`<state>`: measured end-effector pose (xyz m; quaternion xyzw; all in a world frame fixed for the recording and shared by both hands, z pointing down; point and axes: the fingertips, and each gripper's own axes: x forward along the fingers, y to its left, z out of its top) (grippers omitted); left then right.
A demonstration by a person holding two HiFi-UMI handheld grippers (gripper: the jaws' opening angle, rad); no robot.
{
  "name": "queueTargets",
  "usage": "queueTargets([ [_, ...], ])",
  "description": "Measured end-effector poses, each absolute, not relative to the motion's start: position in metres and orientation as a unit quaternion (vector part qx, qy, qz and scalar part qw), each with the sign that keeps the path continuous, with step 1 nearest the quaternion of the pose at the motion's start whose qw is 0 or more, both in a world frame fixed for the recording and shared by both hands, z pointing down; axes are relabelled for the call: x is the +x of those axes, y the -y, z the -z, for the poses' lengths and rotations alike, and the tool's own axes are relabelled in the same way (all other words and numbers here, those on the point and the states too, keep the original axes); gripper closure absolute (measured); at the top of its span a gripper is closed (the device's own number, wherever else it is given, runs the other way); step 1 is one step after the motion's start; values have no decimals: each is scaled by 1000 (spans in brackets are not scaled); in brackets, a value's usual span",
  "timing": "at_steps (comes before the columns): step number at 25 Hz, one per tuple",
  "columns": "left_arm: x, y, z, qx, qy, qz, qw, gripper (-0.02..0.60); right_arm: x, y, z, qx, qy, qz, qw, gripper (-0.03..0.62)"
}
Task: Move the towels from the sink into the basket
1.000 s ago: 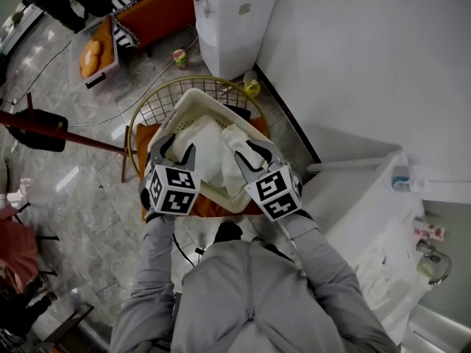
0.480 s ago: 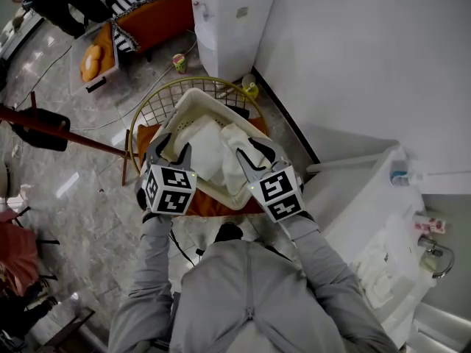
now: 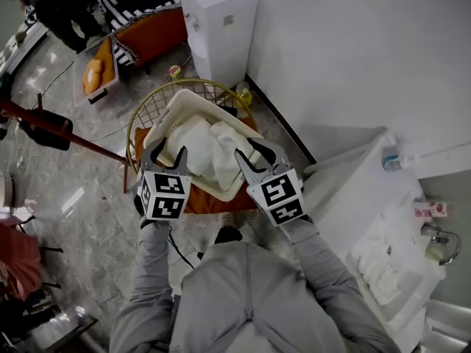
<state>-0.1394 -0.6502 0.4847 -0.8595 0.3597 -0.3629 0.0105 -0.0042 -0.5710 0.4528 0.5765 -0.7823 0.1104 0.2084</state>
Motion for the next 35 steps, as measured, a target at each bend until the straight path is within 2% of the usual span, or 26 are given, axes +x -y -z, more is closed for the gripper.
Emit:
queueTargets([
  [19, -127, 448, -396, -858, -433, 274, 42, 337, 47, 366, -390, 595, 791, -70, 123, 480],
  [27, -138, 401, -361, -862, -440, 244, 61, 337, 64, 311, -368, 631, 769, -78, 64, 481],
  [35, -157, 362, -352, -873, -428, 224, 70, 337, 68, 254, -358, 678, 731, -69, 43, 481],
])
